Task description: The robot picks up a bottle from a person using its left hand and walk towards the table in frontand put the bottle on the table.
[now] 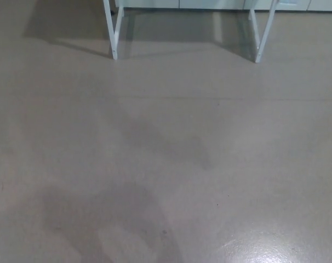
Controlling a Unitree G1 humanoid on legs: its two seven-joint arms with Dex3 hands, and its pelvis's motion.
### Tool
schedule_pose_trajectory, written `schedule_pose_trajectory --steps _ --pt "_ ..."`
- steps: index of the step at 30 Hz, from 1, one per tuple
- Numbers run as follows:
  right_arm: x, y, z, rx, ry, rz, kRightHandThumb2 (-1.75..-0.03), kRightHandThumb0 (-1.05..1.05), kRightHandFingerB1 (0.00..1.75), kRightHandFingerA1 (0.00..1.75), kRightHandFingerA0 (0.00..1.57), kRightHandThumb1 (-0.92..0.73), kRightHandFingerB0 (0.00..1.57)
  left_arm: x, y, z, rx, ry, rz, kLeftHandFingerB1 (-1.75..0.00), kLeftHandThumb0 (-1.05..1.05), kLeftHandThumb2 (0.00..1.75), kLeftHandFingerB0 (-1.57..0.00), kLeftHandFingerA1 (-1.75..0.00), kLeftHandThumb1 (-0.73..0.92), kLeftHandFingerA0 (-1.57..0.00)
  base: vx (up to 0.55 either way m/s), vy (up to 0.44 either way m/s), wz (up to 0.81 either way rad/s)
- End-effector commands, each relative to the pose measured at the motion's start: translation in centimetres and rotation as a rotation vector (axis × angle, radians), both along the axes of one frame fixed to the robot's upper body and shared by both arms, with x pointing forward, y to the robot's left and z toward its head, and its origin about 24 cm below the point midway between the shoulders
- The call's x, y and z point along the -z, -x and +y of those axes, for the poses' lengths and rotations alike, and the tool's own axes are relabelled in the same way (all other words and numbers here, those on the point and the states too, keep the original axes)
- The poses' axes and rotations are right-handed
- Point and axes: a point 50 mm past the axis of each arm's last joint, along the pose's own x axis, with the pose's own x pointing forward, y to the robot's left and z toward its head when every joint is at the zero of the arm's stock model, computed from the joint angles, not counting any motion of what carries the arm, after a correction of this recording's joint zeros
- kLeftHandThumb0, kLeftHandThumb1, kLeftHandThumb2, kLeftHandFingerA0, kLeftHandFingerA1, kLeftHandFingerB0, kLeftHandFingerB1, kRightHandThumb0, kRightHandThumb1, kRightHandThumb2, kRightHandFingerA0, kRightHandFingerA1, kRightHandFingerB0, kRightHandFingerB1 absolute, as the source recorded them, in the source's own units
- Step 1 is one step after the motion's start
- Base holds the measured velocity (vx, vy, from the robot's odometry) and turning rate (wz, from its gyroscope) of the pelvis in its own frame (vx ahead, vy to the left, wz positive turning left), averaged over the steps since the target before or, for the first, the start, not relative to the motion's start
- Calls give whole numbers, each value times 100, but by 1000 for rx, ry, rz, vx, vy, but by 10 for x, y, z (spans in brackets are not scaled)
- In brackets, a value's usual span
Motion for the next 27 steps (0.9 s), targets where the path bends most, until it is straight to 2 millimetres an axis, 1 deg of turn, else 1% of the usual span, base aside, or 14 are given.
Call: schedule_pose_trajectory --steps 1,2,6,13,16,22,24,25,27 --pt "-1 12 -6 3 1 -31 -55 -28 39 42 67 -49 50 -2 9 6 29 -5 -3 -30 -2 60 -22 -36 69 -23 0 0 0" --pt "0 15 -6 6 -2 -27 -55 -29 39 42 66 -49 51 -2 12 6 32 1 -2 -30 -3 60 -22 -36 68 -22 0 0 0" --pt "-2 11 -7 8 -3 -38 -55 -29 39 42 66 -49 51 -3 6 4 58 -18 -3 -30 -7 59 -23 -36 66 -24 0 0 0" --pt "1 18 -6 -8 3 -22 -55 -27 39 41 64 -50 50 -1 16 5 86 -35 35 -29 -12 60 -20 -34 66 -21 0 0 0" --pt "2 21 -6 -6 1 -17 -55 -27 39 42 66 -49 50 -1 17 5 116 -56 47 -29 -14 60 -18 -34 66 -21 0 0 0" --pt "3 25 -8 -10 14 -5 -55 -27 39 42 66 -49 52 -3 18 -2 160 -49 1 -31 -25 62 -16 -34 59 -18 0 0 0" --pt "2 25 -8 -26 28 3 -55 -27 39 41 65 -49 51 -7 18 -8 202 -29 -45 -29 -32 62 -11 -33 58 -12 0 0 0" --pt "3 25 -8 -31 32 5 -55 -28 39 41 65 -49 51 -9 19 -9 219 -25 -60 -48 -21 101 0 -49 58 -1 0 0 0" --pt "2 23 -7 -48 41 4 -55 -28 39 41 65 -50 51 -15 18 -13 253 -22 -104 -48 -21 100 0 -49 57 -2 0 0 0"
